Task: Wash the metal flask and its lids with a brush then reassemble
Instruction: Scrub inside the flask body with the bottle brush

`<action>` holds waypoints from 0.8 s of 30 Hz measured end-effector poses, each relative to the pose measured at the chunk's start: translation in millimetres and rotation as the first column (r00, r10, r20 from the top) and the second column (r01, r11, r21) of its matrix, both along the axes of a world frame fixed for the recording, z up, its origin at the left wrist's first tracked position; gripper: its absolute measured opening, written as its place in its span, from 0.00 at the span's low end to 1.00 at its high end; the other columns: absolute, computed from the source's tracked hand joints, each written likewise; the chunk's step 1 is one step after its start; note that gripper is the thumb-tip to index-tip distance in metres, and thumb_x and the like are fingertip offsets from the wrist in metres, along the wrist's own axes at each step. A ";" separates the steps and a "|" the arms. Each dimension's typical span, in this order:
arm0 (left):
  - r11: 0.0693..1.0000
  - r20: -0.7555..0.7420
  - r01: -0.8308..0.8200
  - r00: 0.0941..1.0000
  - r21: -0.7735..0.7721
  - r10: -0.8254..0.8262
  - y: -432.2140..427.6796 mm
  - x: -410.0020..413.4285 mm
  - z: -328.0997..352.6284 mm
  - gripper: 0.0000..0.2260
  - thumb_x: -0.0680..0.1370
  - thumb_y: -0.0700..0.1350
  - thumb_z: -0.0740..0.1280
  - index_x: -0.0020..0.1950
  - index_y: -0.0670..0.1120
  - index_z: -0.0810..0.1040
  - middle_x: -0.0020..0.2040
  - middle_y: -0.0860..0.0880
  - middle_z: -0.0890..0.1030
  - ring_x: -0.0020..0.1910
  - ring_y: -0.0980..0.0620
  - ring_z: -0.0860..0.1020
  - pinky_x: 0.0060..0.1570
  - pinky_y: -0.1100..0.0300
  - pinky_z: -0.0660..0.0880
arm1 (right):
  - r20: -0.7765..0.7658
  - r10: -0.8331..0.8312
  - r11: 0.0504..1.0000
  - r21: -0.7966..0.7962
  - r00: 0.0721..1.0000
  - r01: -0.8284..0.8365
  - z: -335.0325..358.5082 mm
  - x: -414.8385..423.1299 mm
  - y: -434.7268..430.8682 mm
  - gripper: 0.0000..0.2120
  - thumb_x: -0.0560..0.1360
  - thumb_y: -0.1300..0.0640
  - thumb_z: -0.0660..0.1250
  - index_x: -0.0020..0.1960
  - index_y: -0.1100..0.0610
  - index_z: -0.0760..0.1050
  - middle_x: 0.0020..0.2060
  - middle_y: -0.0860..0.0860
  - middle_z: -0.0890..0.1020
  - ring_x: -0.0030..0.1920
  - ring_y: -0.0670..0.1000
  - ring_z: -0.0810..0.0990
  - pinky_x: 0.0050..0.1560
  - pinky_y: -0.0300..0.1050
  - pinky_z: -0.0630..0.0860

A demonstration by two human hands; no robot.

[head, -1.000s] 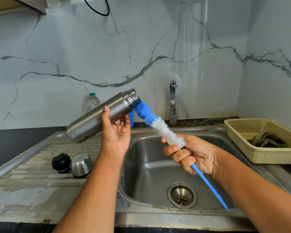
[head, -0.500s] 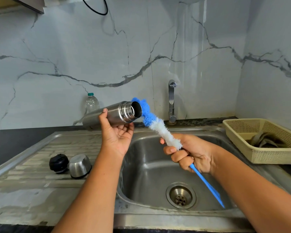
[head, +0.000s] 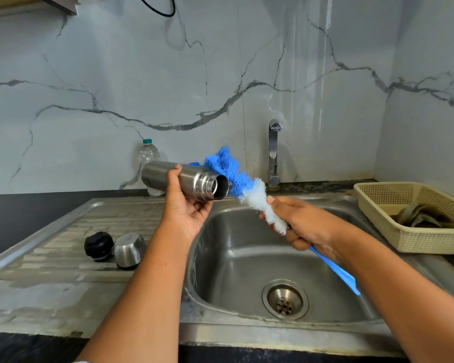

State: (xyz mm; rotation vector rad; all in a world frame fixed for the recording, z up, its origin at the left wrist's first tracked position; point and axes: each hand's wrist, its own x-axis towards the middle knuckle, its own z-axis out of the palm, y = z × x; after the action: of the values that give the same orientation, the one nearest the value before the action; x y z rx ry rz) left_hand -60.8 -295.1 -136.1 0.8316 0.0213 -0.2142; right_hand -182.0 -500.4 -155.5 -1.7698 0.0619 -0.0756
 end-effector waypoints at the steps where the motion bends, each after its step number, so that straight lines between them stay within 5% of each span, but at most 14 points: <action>1: 1.000 0.000 0.008 1.000 0.018 -0.008 -2.7 -0.7 -0.4 0.28 0.72 0.63 0.73 0.64 0.46 0.79 0.50 0.45 0.87 0.48 0.49 0.85 0.38 0.59 0.81 | 0.031 -0.013 1.000 -0.017 0.999 0.013 0.6 0.9 0.2 0.19 0.84 0.42 0.58 0.57 0.56 0.78 0.31 0.47 0.73 0.27 0.46 0.57 0.25 0.40 0.52; 6: 0.997 0.003 -0.070 0.998 0.020 0.070 4.1 1.5 2.3 0.27 0.73 0.62 0.73 0.65 0.46 0.78 0.50 0.46 0.87 0.48 0.50 0.85 0.40 0.58 0.81 | 0.071 -0.042 0.983 -0.175 0.997 0.054 3.1 -2.4 -8.3 0.19 0.84 0.41 0.59 0.58 0.55 0.79 0.33 0.50 0.69 0.26 0.45 0.59 0.26 0.39 0.53; 12: 0.993 0.048 -0.106 0.993 0.053 0.104 -1.0 -5.7 -0.3 0.21 0.75 0.58 0.73 0.61 0.46 0.77 0.49 0.46 0.87 0.45 0.50 0.87 0.42 0.57 0.82 | 0.106 -0.039 0.985 -0.165 0.994 0.057 1.9 1.9 -0.5 0.19 0.84 0.44 0.59 0.58 0.60 0.76 0.31 0.50 0.66 0.26 0.47 0.57 0.27 0.40 0.52; 24: 0.942 0.065 -0.335 0.941 0.025 0.333 12.1 8.4 -0.9 0.23 0.75 0.57 0.74 0.65 0.47 0.75 0.56 0.46 0.86 0.51 0.50 0.86 0.34 0.61 0.80 | 0.133 0.003 0.941 -0.334 0.991 0.042 3.2 -3.4 -6.2 0.17 0.83 0.39 0.60 0.45 0.47 0.79 0.28 0.49 0.66 0.28 0.51 0.59 0.27 0.42 0.56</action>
State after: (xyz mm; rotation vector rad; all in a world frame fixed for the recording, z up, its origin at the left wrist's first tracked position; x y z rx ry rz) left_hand -52.4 -283.0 -137.0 0.8565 0.1099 0.1323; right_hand -185.4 -506.6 -152.3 -2.1025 -0.0318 -0.2294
